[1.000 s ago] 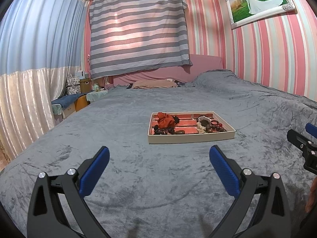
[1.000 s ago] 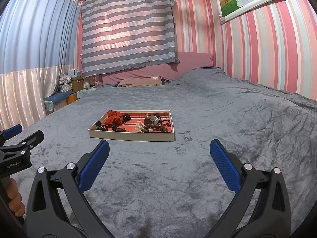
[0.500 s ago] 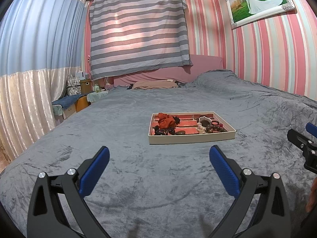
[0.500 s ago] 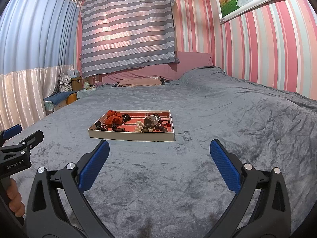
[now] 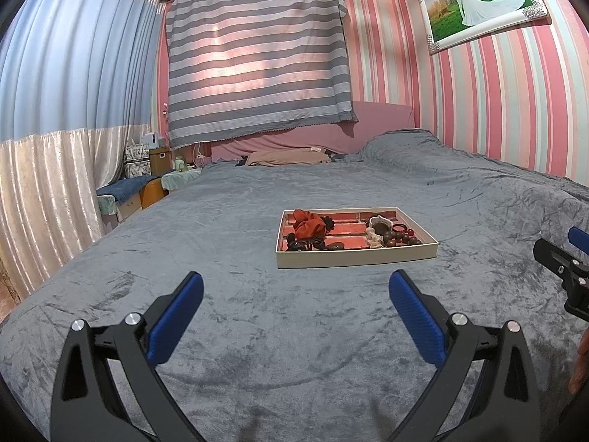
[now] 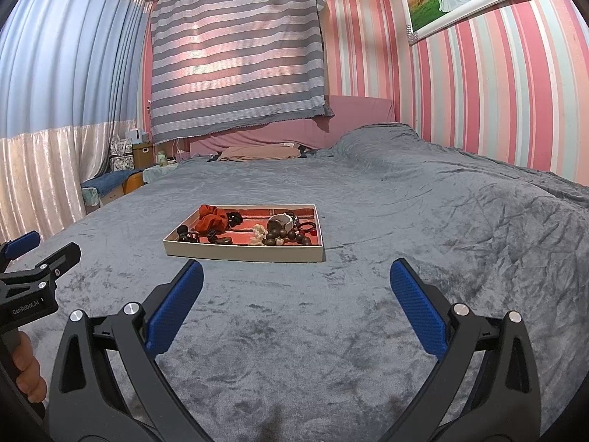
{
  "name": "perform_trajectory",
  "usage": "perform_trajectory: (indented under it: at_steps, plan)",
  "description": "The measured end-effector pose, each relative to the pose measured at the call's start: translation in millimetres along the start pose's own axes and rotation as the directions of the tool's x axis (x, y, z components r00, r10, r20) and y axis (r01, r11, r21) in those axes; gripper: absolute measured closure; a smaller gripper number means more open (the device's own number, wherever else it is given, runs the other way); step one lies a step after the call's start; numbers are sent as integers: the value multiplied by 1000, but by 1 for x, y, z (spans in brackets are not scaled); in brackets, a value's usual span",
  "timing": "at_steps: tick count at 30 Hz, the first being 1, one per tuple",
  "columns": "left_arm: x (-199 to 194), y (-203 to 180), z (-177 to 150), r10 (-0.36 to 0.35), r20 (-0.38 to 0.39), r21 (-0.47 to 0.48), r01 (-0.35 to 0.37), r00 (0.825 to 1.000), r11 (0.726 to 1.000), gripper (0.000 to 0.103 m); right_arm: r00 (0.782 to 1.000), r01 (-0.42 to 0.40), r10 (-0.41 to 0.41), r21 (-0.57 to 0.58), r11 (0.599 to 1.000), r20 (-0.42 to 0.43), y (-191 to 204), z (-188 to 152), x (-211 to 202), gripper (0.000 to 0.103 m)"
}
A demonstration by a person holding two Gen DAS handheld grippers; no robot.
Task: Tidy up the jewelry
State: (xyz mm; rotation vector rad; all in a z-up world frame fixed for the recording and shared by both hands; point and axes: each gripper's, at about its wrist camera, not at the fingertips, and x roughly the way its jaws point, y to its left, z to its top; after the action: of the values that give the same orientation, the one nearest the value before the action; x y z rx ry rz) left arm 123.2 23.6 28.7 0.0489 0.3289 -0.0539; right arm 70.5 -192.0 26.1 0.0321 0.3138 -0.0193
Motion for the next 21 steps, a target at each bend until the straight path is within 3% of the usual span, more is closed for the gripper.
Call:
perform_trajectory:
  at_steps: [21]
  plan:
    - [1,1,0,0,-4,-2,0,1000,1000,5,1000,2,-2,2,1000,-1,-2,-1,0,4]
